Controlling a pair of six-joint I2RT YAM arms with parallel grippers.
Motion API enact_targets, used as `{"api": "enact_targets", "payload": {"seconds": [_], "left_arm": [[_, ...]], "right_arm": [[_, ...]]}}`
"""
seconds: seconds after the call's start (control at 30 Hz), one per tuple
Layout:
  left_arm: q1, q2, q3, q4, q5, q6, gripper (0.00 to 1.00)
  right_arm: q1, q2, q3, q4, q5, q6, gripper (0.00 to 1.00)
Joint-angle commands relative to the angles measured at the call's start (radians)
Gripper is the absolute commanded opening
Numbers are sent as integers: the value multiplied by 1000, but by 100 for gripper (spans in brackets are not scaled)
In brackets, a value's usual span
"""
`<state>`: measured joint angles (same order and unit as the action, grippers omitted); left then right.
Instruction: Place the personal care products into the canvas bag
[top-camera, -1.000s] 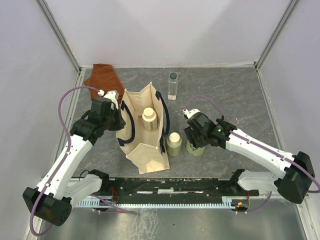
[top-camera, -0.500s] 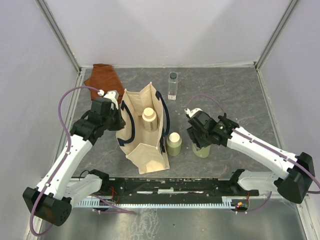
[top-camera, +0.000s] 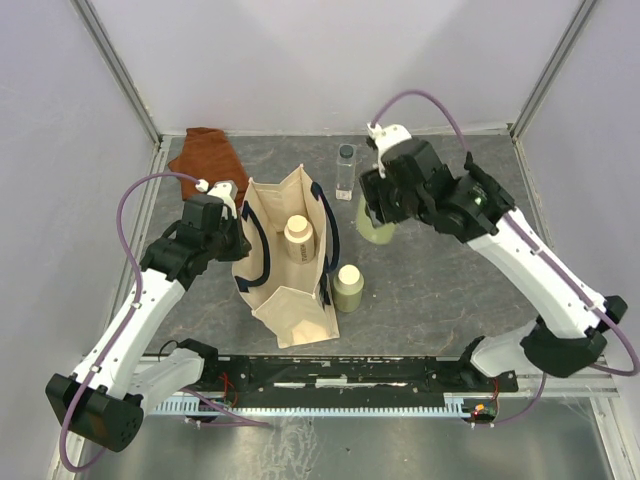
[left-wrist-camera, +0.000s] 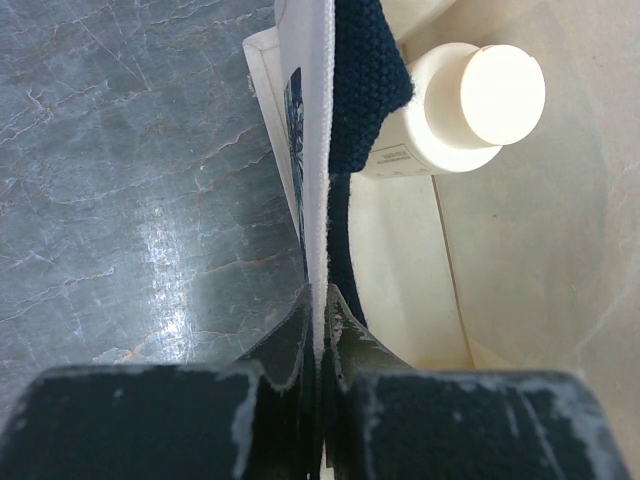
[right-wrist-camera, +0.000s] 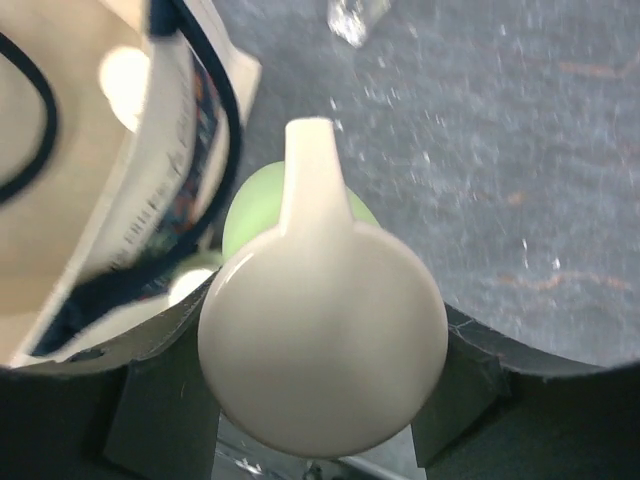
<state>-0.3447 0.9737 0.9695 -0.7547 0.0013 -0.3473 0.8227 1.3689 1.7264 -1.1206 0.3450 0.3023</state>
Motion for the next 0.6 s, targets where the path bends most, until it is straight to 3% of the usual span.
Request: {"api": "enact_targets", "payload": {"seconds": [0.0, 0.3, 0.57], "left_arm": [[-3, -3, 31, 33, -17, 15, 3], [-3, 4, 35, 34, -12, 17, 3], [-4, 7, 31, 32, -15, 17, 3]], "right_arm": [[19, 90, 250, 49, -62, -37, 0], [85, 240, 531, 115, -181, -67, 0], [212, 405, 755, 62, -126, -90, 0]]}}
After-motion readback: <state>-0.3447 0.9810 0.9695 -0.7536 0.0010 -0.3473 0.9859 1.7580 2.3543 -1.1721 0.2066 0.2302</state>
